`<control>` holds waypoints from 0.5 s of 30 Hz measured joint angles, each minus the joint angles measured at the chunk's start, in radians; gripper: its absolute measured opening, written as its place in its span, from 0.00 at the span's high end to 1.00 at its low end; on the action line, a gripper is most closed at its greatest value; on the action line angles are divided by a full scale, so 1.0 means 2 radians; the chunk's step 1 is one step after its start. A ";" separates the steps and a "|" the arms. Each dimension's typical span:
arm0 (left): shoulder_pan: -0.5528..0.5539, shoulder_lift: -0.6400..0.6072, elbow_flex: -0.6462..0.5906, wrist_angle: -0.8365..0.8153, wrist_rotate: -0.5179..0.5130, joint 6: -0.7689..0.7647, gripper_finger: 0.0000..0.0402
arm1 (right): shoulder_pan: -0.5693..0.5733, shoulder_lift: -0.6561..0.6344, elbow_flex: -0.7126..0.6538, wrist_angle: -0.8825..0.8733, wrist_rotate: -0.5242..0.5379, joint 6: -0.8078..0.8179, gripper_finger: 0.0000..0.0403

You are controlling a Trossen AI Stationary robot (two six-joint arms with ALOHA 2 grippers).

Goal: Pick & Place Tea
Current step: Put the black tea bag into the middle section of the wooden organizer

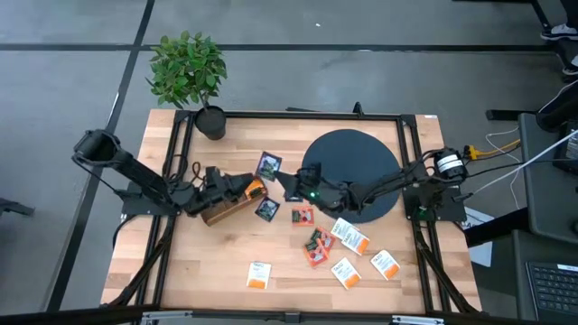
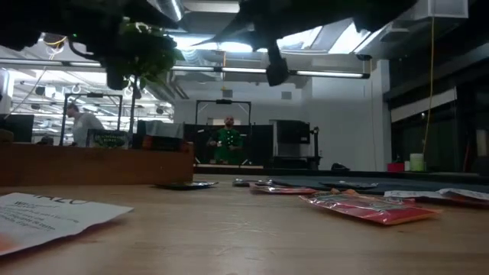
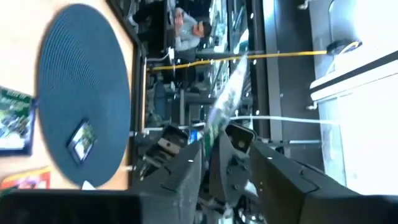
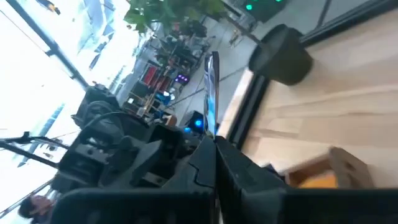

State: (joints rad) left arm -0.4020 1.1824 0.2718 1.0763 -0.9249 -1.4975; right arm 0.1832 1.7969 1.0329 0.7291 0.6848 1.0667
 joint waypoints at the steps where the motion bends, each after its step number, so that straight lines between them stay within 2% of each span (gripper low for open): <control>1: 0.007 0.000 0.002 0.000 0.000 0.001 0.64 | -0.004 0.000 0.005 -0.003 -0.007 -0.001 1.00; 7: 0.033 0.000 0.013 -0.003 0.012 0.016 0.58 | -0.019 0.000 0.018 -0.009 -0.017 -0.012 1.00; 15: 0.055 0.000 0.028 -0.016 0.013 0.047 0.57 | -0.027 0.000 0.018 -0.003 -0.031 0.002 1.00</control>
State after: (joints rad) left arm -0.2922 1.1824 0.3280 1.0445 -0.8982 -1.4036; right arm 0.1299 1.7969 1.0698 0.7238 0.6228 1.0698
